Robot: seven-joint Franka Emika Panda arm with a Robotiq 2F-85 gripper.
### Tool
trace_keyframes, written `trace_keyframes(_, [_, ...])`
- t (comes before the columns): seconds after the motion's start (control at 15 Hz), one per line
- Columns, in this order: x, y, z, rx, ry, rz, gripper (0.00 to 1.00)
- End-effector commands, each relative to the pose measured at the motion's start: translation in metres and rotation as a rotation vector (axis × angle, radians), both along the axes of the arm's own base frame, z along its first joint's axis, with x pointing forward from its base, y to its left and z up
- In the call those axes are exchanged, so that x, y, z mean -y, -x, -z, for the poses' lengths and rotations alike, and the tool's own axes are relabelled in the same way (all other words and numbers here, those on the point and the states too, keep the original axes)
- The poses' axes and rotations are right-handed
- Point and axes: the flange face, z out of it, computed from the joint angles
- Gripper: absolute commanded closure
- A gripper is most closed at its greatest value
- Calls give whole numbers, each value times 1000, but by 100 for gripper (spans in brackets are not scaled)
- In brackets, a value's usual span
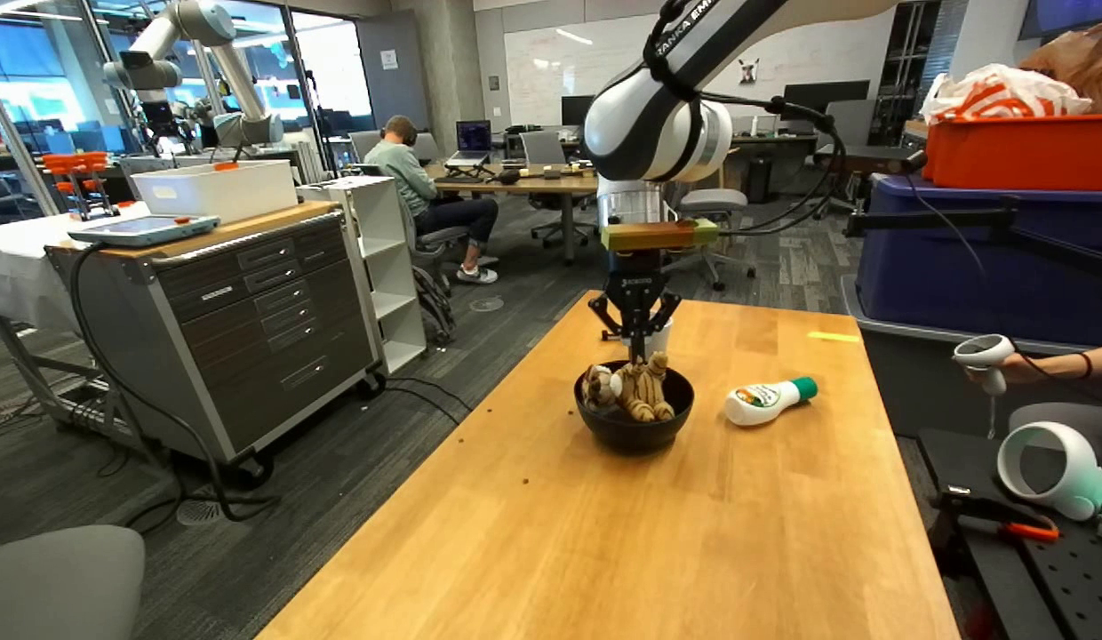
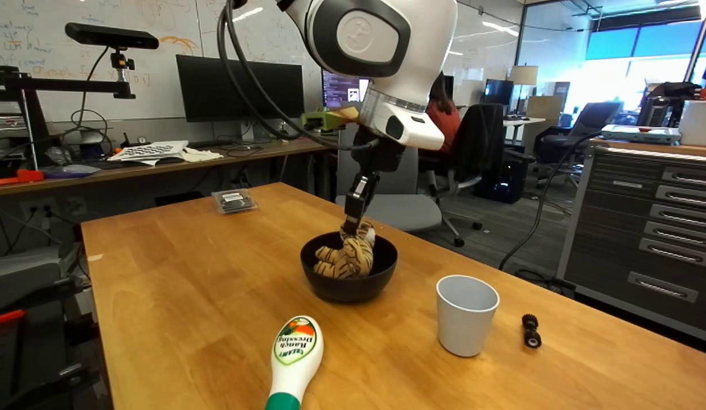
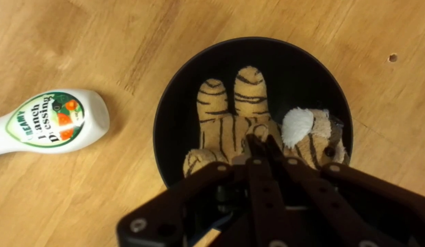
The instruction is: Put the tiger plushie in the bowl
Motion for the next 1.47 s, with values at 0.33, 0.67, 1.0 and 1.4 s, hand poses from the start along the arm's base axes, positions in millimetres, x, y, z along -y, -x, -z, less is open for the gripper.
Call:
trace_keyframes(0.33, [0, -9, -19, -4, 0, -3, 32])
trace_keyframes(0.67, [-14, -4, -51, 49, -2, -49, 0])
trace_keyframes(1.0, [-57, 10, -96, 106, 4, -206, 0])
trace_keyframes(1.4, [-134, 51, -132, 96, 45, -514, 0])
